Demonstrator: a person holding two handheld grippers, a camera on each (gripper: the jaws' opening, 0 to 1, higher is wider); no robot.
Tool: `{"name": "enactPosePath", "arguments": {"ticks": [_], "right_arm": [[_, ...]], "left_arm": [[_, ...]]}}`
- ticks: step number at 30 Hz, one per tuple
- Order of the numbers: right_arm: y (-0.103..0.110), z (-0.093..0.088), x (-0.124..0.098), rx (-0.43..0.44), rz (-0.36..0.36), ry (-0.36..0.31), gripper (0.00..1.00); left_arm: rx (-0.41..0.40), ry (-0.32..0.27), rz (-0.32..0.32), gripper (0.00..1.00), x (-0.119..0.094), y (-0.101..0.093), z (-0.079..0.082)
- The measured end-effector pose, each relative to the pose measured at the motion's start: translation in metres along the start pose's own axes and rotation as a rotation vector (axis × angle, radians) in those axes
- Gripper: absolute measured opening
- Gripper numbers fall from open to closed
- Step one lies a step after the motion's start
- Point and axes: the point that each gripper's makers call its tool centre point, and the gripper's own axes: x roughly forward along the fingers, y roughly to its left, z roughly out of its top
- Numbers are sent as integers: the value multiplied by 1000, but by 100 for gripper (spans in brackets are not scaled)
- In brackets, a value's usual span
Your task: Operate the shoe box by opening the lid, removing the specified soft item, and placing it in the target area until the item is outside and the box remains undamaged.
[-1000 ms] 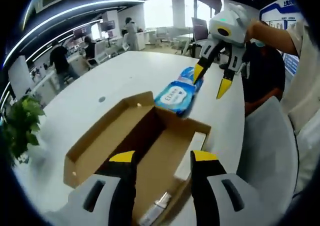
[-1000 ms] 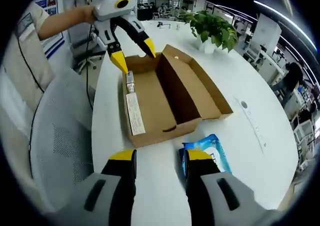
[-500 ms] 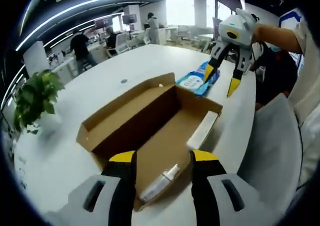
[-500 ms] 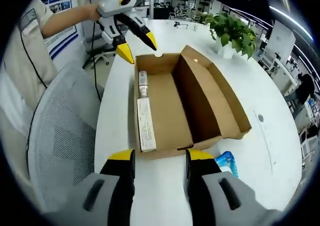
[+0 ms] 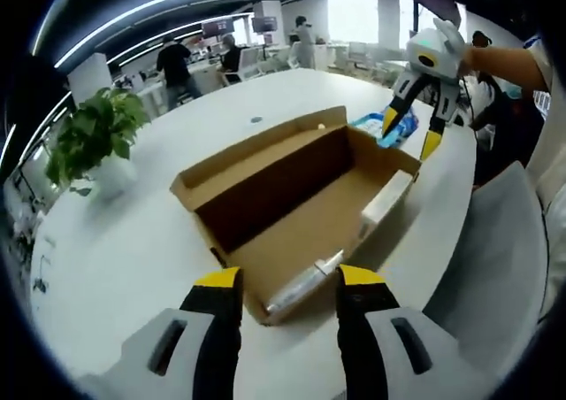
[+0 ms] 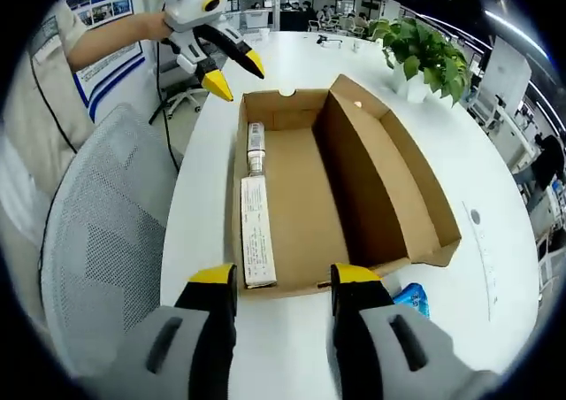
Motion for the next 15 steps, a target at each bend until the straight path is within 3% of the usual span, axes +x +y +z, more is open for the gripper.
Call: {"name": "enactPosePath", "arguments": {"ticks": [10,15], "right_arm": [[-2,0,17,-17,41,29,39],[0,-1,25,-43,96,48,37]], "left_arm": [[-75,5,23,38,3,11,-14],[-113,18,20,37,6,10,-21]]}}
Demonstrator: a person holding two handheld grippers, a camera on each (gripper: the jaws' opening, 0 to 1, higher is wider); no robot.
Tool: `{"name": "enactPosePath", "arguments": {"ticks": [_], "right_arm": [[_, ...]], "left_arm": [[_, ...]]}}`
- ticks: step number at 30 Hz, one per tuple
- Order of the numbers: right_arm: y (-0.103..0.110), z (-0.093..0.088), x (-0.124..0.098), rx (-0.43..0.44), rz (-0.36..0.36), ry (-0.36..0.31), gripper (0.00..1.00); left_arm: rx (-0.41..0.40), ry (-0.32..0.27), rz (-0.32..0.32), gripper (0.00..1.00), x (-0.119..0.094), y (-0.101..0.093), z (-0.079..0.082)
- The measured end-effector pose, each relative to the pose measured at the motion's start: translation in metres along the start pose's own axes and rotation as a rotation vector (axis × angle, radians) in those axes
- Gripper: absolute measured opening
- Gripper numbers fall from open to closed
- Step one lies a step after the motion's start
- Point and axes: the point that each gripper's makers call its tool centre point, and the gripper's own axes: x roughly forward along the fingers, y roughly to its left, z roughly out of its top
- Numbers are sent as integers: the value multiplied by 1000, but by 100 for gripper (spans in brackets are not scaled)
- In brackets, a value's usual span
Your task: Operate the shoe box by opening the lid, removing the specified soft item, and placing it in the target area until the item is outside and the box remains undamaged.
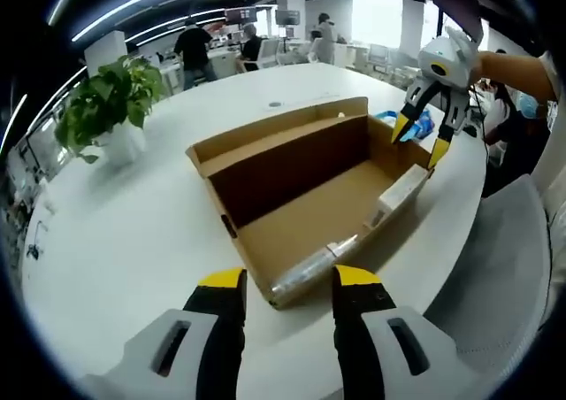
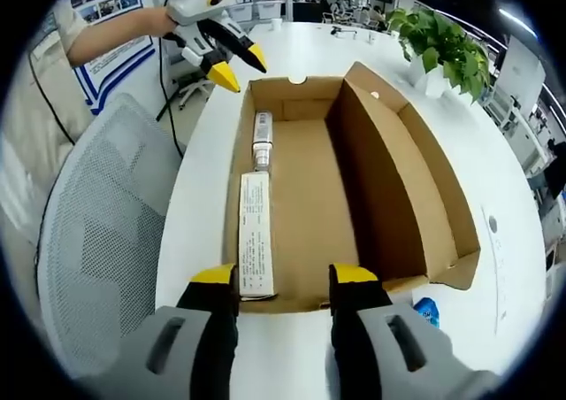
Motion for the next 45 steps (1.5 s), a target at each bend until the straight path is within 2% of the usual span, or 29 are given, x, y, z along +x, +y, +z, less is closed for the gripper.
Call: {"name": "enactPosePath", "arguments": {"ticks": [3,7,12,17,24,29,36,38,45], "right_arm": [[3,-1,4,-3,47,9,34],[4,-4,8,-8,73,34,32],[4,-6,15,-23,76,53,31],[3,-4,15,-21,71,47,32],[0,-3,15,-30,58,47,33],[-2,-3,14,-33,47,46,35],[-1,-2,13,-43,55,44,34],[2,0,13,-30,72,34,34],[1,2,17,-24,66,32,34]], "left_arm": [[-43,-2,-6,37,0,0,-1],[-87,-12,-14,36,1,0,0],[-92,-11,-19,36,0,-1,-1],[-114,-35,-24,36,-4,-2,6],[-119,-23,5,33,-1,4,5],[-134,-3,36,29,1,10,2],[-211,25,70,19,6,18,-6],[-226,30,72,17,6,19,-7],[-270,33,76,11,9,18,-13]]}}
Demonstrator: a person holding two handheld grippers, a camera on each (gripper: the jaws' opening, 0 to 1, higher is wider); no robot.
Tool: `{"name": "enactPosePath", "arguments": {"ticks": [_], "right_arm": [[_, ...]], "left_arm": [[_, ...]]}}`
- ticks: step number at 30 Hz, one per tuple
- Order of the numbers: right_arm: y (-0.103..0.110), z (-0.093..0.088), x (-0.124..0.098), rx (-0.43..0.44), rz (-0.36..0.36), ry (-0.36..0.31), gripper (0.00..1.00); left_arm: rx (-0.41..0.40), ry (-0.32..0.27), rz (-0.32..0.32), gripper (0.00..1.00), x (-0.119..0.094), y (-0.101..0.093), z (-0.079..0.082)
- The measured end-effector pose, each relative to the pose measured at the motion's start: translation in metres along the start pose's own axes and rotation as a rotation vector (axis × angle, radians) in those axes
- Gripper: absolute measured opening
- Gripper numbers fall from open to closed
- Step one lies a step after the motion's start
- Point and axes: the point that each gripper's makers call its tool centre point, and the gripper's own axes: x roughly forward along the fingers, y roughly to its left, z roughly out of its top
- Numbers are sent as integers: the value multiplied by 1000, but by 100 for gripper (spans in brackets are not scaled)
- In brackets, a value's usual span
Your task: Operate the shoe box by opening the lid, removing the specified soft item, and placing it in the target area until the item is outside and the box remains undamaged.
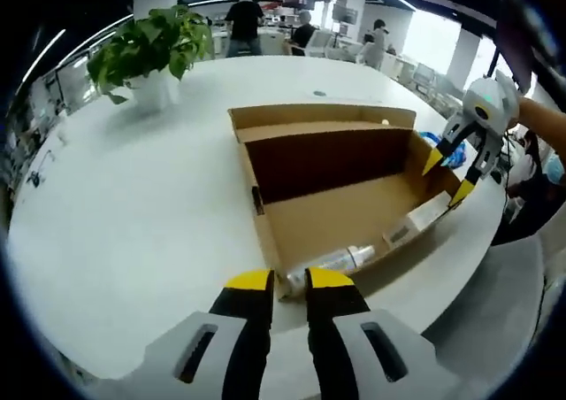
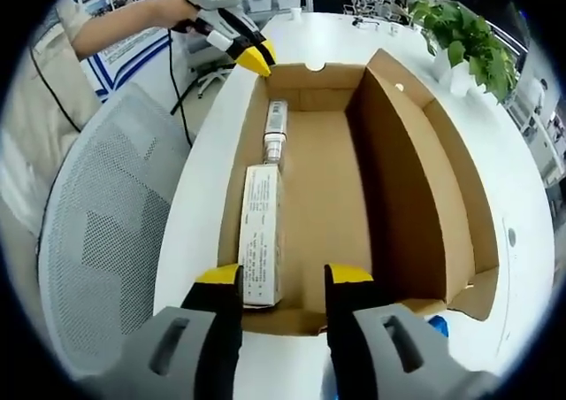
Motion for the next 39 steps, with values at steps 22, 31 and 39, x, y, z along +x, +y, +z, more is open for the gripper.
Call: {"name": "enactPosePath", "arguments": {"ticks": [22,31,39], "right_arm": [[3,-2,7,-6,0,8,25],[7,-3,11,-45,-11,31,16],[7,3,9,2,-31,2,15]], "left_arm": [[-33,2,16,4,1,3,-1],[-51,-2,23,4,1,4,-1],[-73,-9,31,3,2,4,-1]]}}
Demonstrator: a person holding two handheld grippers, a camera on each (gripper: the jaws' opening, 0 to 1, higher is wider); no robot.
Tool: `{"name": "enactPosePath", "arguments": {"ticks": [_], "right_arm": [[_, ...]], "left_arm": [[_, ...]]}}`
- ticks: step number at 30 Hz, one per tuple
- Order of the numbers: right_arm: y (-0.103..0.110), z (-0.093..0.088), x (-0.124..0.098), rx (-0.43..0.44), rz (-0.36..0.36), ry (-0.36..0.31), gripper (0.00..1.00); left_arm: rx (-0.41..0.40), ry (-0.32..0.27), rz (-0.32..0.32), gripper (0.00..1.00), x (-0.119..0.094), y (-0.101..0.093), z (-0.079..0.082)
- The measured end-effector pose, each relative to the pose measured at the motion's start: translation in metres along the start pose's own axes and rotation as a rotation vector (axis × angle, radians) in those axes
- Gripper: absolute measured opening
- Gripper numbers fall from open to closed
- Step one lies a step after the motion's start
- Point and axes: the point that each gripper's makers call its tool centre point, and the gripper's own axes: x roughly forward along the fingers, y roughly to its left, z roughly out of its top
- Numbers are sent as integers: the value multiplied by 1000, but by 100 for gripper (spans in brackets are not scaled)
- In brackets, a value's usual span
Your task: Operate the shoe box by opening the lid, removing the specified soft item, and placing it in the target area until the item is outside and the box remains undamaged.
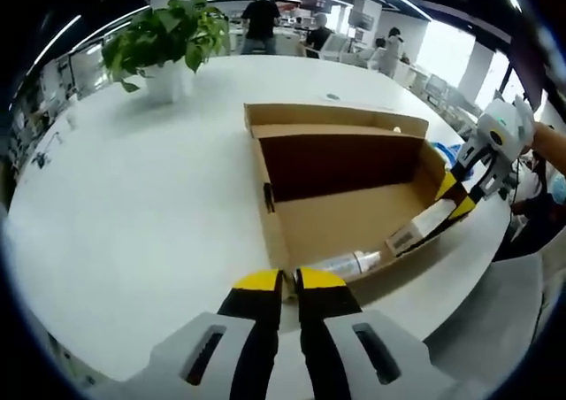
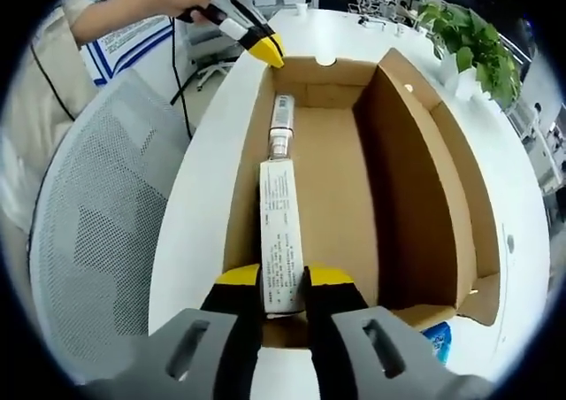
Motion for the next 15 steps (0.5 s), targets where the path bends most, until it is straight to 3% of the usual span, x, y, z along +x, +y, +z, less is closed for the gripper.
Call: {"name": "enactPosePath", "arguments": {"ticks": [15], "right_arm": [[-5,12,-21,20,-60,-56,15]], "left_arm": [[-12,-10,39,2,0,1,0]]}}
